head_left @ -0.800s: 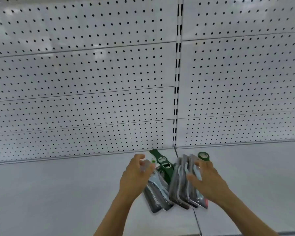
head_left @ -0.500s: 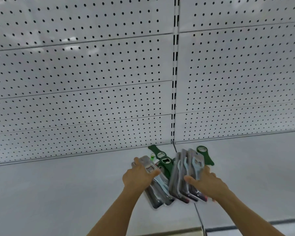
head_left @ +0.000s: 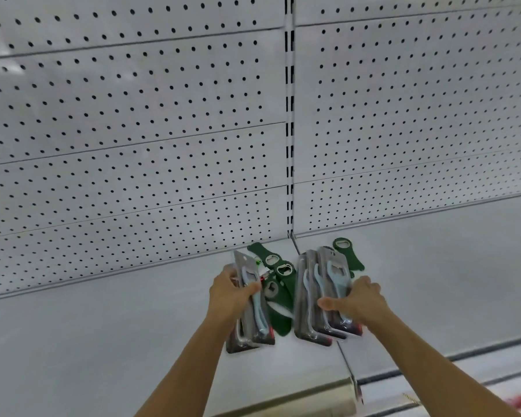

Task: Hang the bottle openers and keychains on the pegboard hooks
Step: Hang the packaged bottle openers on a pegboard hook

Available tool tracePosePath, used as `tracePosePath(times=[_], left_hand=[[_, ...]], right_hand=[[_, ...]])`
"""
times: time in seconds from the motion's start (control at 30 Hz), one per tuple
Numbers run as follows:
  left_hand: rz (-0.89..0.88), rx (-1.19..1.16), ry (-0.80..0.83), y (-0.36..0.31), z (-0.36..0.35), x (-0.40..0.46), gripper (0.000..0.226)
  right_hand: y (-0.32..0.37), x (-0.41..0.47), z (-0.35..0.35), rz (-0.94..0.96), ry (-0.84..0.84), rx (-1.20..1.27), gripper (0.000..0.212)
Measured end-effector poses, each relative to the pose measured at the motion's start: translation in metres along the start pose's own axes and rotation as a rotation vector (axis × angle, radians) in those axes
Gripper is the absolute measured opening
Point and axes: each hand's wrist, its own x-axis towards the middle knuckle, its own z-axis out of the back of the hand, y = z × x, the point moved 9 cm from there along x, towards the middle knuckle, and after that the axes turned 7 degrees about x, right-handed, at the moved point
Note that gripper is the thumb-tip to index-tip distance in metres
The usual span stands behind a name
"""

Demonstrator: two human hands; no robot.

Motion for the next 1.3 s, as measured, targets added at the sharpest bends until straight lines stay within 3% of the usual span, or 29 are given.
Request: tracePosePath(times=[0.1, 0.23, 0.3, 0.4, 0.7, 0.93, 1.3], left_hand=[[-0.014, -0.093, 0.021, 0.003, 0.001, -0.006, 0.034], [-0.016, -0.134, 0.02, 0.009, 0.005, -0.017, 0.036], [-0.031, -0.129, 0.024, 0.008, 0.007, -0.02, 0.034], [-0.063, -0.129, 0.015, 0.0, 0.01, -0.024, 0.035], [-0.207, -0.188, 0.032, -0.053, -0.014, -0.045, 0.037], [-0.326, -0.191, 0.148, -0.134, -0.101, -0.079, 0.035], [-0.4, -0.287, 0.309, -0.232, -0.316, -0.195, 0.037]], right_hand=[[-0.005, 0.01, -0.01, -0.032, 0.103, 0.088, 0.128], [-0.039, 0.048, -0.03, -0.034, 0.153, 0.192, 0.128], [-0.027, 0.026, -0.022, -0.017, 0.112, 0.293, 0.111], [0.001, -0.018, -0.004, 0.006, 0.01, 0.528, 0.06], [0.004, -0.052, 0.048, 0.226, -0.098, 0.907, 0.021], [-0.055, -0.065, 0.138, 0.31, -0.203, 0.996, 0.013], [-0.246, -0.106, 0.308, 0.301, -0.39, 1.126, 0.013]])
